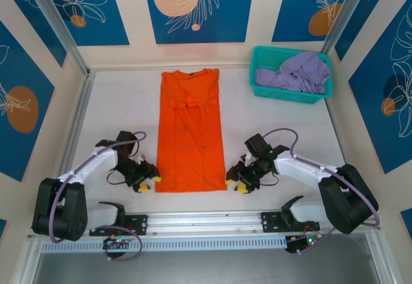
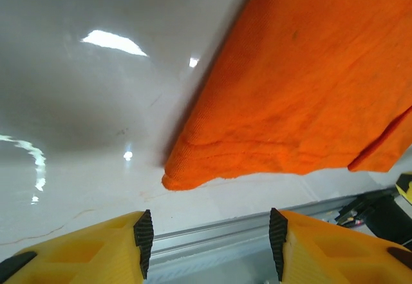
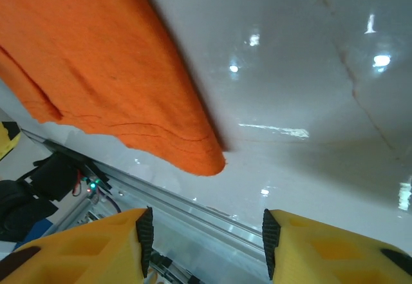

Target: Fold and stack the t-shirts

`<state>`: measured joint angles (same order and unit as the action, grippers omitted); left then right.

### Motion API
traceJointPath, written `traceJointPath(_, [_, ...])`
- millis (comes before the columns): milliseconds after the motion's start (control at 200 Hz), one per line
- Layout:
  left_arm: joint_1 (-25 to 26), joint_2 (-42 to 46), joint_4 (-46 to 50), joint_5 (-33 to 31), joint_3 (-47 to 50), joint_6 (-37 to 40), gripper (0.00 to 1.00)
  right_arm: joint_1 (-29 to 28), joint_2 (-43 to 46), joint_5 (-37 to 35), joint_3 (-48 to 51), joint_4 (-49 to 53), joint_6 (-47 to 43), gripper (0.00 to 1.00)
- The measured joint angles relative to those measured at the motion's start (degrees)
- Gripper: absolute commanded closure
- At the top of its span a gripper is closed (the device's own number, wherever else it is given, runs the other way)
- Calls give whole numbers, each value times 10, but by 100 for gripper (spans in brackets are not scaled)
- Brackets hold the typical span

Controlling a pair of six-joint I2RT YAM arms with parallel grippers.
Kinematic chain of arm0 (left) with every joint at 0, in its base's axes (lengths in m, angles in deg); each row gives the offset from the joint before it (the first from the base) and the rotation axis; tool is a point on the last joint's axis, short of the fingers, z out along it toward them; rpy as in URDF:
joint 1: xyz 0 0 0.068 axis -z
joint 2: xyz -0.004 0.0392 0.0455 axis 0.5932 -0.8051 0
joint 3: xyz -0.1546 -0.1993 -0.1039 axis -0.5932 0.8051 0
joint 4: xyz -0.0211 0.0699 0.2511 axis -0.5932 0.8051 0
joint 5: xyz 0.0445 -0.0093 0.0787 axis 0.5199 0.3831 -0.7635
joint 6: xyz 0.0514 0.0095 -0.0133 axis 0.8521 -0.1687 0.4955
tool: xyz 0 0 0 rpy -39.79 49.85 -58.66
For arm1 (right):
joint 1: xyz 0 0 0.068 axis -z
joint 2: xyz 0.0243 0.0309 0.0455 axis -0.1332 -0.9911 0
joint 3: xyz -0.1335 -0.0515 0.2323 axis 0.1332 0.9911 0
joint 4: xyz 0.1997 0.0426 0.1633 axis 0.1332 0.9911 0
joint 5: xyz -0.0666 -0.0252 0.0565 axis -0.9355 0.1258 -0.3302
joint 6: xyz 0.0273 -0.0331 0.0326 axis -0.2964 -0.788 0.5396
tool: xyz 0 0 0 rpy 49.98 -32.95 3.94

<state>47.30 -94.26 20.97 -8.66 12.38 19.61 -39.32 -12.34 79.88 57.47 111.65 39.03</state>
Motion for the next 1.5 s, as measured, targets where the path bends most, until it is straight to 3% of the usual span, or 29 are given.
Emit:
traceJointPath(295, [15,2,-48,13,23,-21,57,-44,-52,-19,-18,-32,0,54])
traceJointPath(560, [38,2,-54,-24,32,-39,55,-51,-69,-38,-23,-54,0,61])
traceJointPath(850, [55,-18,-90,-28,41,-57,66,-51,-92,-42,-27,-66,-3,73])
traceJointPath(1060, [66,-48,-99,-43,40,-57,84,-51,-95,-42,-29,-68,-5,86])
traceJointPath(1185, [73,-48,-92,-53,34,-51,100,-51,-96,-42,-29,-69,-7,91])
traceJointPath(1375, [98,-53,-64,-94,8,-44,100,-48,-96,-42,-29,-64,-7,100])
traceJointPath(1500, [148,-70,-34,-124,-26,-42,100,-49,-92,-39,-29,-45,-12,100])
